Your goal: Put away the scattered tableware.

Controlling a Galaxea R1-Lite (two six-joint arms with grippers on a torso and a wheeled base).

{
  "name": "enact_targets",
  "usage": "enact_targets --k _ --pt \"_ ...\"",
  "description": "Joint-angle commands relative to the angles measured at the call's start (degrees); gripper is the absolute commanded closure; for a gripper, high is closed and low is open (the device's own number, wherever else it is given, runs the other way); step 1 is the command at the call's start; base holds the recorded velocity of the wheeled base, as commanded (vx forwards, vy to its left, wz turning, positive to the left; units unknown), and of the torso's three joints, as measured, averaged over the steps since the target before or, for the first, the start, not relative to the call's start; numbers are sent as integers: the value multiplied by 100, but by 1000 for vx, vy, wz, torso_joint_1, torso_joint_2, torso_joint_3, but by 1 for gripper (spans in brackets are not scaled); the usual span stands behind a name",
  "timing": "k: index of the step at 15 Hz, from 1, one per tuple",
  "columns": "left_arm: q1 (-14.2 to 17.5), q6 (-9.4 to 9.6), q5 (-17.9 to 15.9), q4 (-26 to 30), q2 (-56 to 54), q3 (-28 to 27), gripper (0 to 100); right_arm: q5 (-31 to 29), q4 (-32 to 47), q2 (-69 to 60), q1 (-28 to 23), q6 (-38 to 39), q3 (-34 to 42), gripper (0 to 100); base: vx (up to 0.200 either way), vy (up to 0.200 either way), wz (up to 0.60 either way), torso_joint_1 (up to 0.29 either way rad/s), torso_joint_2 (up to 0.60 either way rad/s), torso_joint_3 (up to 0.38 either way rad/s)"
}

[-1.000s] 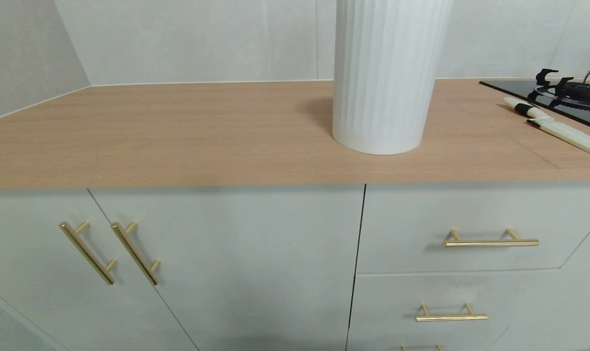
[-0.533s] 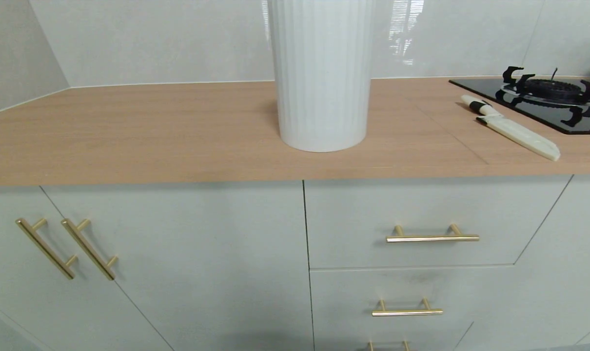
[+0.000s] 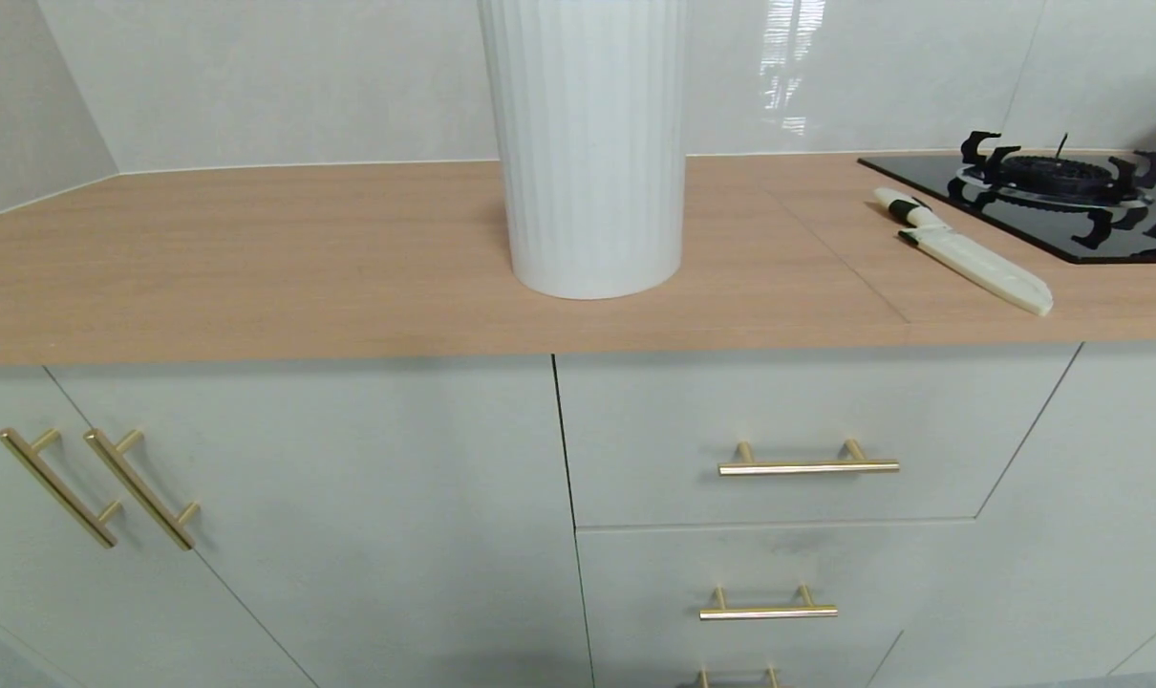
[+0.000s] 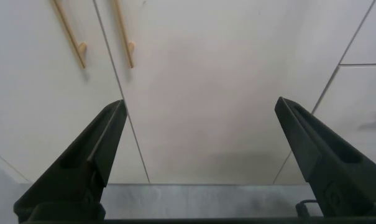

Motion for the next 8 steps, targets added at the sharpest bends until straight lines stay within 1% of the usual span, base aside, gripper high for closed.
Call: enact_targets --k 1,8 --pt "2 1 -3 -2 -1 2 0 1 0 7 0 1 0 0 0 0 0 0 0 0" --pt "2 1 6 -2 -1 2 0 1 0 7 0 1 0 0 0 0 0 0 0 0"
